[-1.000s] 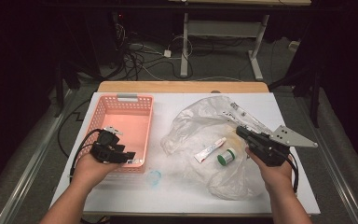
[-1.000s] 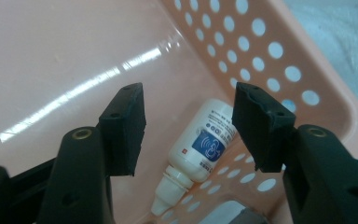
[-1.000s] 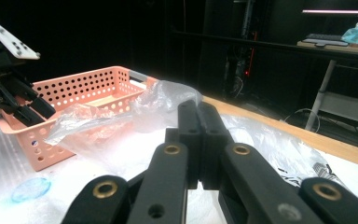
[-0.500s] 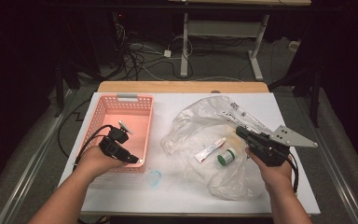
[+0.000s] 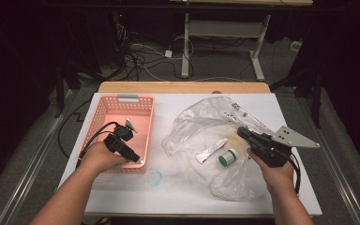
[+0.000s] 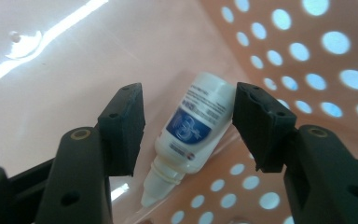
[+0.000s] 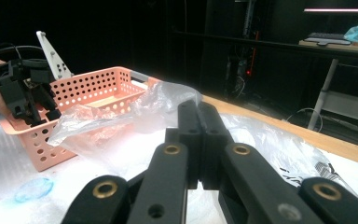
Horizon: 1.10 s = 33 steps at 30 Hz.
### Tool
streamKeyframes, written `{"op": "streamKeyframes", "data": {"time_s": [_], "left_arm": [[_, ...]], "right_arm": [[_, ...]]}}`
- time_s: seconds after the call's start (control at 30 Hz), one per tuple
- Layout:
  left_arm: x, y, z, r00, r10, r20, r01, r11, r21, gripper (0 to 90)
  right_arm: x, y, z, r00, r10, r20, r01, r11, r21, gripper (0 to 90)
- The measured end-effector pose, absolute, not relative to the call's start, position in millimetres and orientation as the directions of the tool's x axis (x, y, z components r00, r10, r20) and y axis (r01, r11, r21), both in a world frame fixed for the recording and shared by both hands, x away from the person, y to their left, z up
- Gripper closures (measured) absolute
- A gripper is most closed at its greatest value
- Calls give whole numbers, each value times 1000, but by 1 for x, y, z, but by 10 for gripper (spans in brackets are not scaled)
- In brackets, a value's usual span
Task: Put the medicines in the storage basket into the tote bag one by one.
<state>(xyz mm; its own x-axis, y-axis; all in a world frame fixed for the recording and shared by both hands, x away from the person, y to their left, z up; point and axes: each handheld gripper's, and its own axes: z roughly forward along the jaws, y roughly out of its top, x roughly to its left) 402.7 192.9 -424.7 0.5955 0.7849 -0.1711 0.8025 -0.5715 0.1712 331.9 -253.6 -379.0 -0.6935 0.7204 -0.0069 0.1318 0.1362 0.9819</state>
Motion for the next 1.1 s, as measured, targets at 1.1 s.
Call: {"op": "streamKeyframes", "data": {"time_s": [1.1], "left_arm": [[434,186,-444,585,807,-80,811,-582,61,576]], "right_arm": [[331,-254,-379,-690,724,-9,132,139,981,900]]}}
